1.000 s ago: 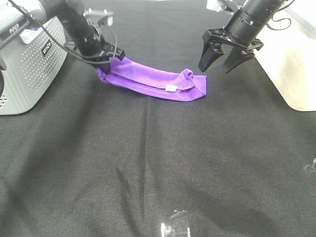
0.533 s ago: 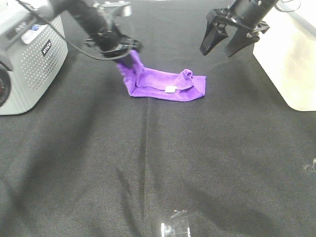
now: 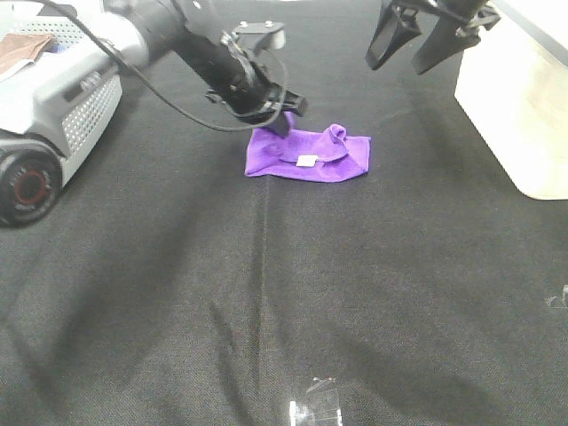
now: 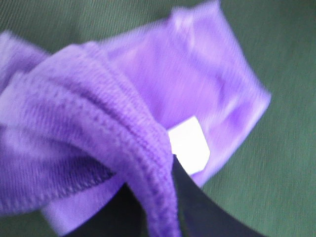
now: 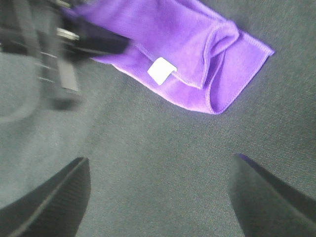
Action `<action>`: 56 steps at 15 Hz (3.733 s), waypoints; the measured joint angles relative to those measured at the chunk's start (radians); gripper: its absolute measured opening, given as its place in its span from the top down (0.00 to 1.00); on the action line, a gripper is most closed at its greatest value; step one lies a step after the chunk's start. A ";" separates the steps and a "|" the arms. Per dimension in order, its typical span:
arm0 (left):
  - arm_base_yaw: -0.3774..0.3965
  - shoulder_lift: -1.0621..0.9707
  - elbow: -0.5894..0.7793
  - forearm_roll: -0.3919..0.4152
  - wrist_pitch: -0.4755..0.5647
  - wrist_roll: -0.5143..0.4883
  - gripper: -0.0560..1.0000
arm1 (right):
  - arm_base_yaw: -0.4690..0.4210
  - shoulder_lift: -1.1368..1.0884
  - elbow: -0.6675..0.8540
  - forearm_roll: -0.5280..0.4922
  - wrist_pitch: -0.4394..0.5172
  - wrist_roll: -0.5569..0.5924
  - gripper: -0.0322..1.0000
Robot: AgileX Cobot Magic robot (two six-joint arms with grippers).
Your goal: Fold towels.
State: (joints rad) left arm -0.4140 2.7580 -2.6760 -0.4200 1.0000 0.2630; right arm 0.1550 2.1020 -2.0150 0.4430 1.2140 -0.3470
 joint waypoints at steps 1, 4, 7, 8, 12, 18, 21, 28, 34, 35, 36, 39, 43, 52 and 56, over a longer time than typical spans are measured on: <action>-0.026 0.010 0.000 -0.030 -0.073 0.004 0.85 | 0.000 -0.017 0.000 0.000 0.001 0.000 0.23; -0.074 0.012 0.000 -0.171 -0.170 0.047 0.40 | 0.000 -0.054 0.000 0.000 0.001 0.019 0.23; -0.088 0.011 0.000 -0.224 -0.172 0.084 0.32 | 0.000 -0.065 0.000 0.000 0.001 0.024 0.23; -0.088 0.007 0.000 -0.224 -0.172 0.101 0.31 | 0.000 -0.065 0.000 0.000 0.001 0.026 0.23; -0.067 -0.051 -0.002 -0.156 -0.171 0.112 0.31 | 0.000 -0.065 0.000 0.001 0.001 0.030 0.23; -0.048 0.066 -0.001 -0.227 -0.263 0.062 0.31 | 0.000 -0.065 0.000 0.007 0.001 0.042 0.23; -0.073 0.111 -0.001 -0.365 -0.363 0.154 0.31 | 0.000 -0.065 0.000 0.007 0.001 0.045 0.23; -0.110 0.190 -0.001 -0.676 -0.535 0.318 0.31 | 0.000 -0.065 0.000 0.007 0.001 0.045 0.23; -0.113 0.176 0.000 -0.872 -0.463 0.574 0.31 | 0.000 -0.107 0.000 -0.024 0.002 0.075 0.23; -0.095 0.142 0.002 -0.838 -0.401 0.556 0.30 | 0.000 -0.131 0.000 -0.042 0.003 0.079 0.23; -0.075 0.099 0.002 -0.810 -0.349 0.531 0.30 | 0.000 -0.156 0.000 -0.050 0.003 0.079 0.23; -0.034 0.007 0.001 -0.773 -0.260 0.497 0.28 | 0.000 -0.191 0.000 -0.050 0.003 0.096 0.23; 0.071 -0.152 0.000 -0.549 0.014 0.368 0.28 | 0.000 -0.256 0.000 -0.106 0.004 0.148 0.23; 0.166 -0.369 0.026 0.359 0.213 -0.209 0.28 | 0.000 -0.728 0.544 -0.335 0.003 0.277 0.23; 0.304 -0.672 0.388 0.377 0.212 -0.215 0.28 | 0.000 -1.028 0.764 -0.376 0.005 0.321 0.23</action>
State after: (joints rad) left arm -0.1100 2.0860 -2.2880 -0.0430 1.2120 0.0480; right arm 0.1550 1.0740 -1.2510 0.0670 1.2190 -0.0260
